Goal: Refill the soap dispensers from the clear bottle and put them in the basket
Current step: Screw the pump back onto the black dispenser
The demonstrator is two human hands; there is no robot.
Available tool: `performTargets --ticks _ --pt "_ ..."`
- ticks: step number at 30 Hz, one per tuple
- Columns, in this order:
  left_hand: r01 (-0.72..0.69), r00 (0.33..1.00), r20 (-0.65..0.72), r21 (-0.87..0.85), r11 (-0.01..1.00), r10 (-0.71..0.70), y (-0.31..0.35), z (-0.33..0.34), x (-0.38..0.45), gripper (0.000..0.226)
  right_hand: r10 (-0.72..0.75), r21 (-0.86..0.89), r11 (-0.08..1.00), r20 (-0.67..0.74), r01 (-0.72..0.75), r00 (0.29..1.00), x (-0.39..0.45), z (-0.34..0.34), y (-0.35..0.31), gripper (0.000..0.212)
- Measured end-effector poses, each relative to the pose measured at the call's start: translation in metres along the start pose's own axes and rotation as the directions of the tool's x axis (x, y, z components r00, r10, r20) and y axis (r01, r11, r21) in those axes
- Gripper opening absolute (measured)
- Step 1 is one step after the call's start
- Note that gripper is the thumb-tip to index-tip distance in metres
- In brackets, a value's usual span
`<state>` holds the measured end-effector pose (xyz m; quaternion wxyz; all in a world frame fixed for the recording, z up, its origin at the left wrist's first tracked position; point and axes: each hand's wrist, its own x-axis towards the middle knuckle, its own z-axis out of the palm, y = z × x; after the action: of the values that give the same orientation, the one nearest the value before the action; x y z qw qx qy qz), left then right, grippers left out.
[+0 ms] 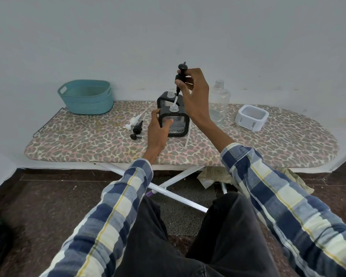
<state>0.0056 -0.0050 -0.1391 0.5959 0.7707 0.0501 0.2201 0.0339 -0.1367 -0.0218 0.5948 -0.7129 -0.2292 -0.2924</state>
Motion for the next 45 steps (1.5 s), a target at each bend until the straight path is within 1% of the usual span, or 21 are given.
performTargets --ticks 4,6,8,9,13,19,22,26,31,37,42,45 --pt "-0.012 1.0 0.0 -0.016 1.0 0.012 -0.001 0.0 0.0 0.038 0.086 -0.04 0.996 0.031 -0.084 0.996 -0.006 0.001 0.014 0.024" --pt "-0.037 0.999 -0.003 -0.017 0.999 0.037 -0.002 -0.001 0.0 0.037 0.125 -0.133 0.985 0.122 -0.109 0.985 -0.012 0.003 0.024 0.026" --pt "-0.058 0.998 -0.002 -0.007 0.998 0.058 -0.002 -0.001 0.0 0.037 0.158 -0.25 0.963 0.222 -0.101 0.962 -0.02 0.003 0.035 0.03" --pt "-0.064 0.998 0.001 -0.005 0.998 0.064 -0.002 -0.001 0.0 0.038 0.177 -0.282 0.954 0.246 -0.104 0.953 -0.024 0.004 0.038 0.032" --pt "-0.059 0.998 -0.002 0.004 0.998 0.059 -0.002 -0.001 -0.001 0.038 0.224 -0.28 0.947 0.221 -0.158 0.949 -0.028 0.007 0.038 0.035" --pt "-0.055 0.998 -0.002 0.009 0.998 0.055 -0.004 -0.001 0.001 0.035 0.234 -0.349 0.928 0.261 -0.134 0.937 -0.023 0.006 0.039 0.032" --pt "-0.052 0.999 -0.001 0.009 0.999 0.052 -0.002 -0.001 -0.001 0.036 0.245 -0.373 0.918 0.258 -0.137 0.935 -0.021 0.005 0.039 0.03" --pt "-0.053 0.999 0.005 0.007 0.999 0.053 -0.002 -0.001 -0.001 0.037 0.248 -0.375 0.915 0.226 -0.151 0.942 -0.02 0.004 0.038 0.035" --pt "-0.054 0.999 -0.002 0.005 0.999 0.054 -0.001 -0.001 -0.002 0.033 0.213 -0.442 0.891 0.214 -0.1 0.953 -0.024 0.006 0.036 0.04" --pt "-0.058 0.998 -0.003 0.03 0.998 0.058 -0.002 0.0 -0.002 0.033 0.199 -0.424 0.903 0.283 -0.064 0.938 -0.027 0.001 0.034 0.032" --pt "-0.054 0.999 -0.007 0.048 0.997 0.054 -0.004 0.0 0.0 0.034 0.241 -0.444 0.893 0.33 -0.075 0.913 -0.022 -0.001 0.037 0.036" --pt "-0.058 0.998 -0.006 0.057 0.997 0.059 -0.003 0.0 -0.001 0.031 0.257 -0.395 0.911 0.329 -0.115 0.908 -0.024 -0.002 0.04 0.037"
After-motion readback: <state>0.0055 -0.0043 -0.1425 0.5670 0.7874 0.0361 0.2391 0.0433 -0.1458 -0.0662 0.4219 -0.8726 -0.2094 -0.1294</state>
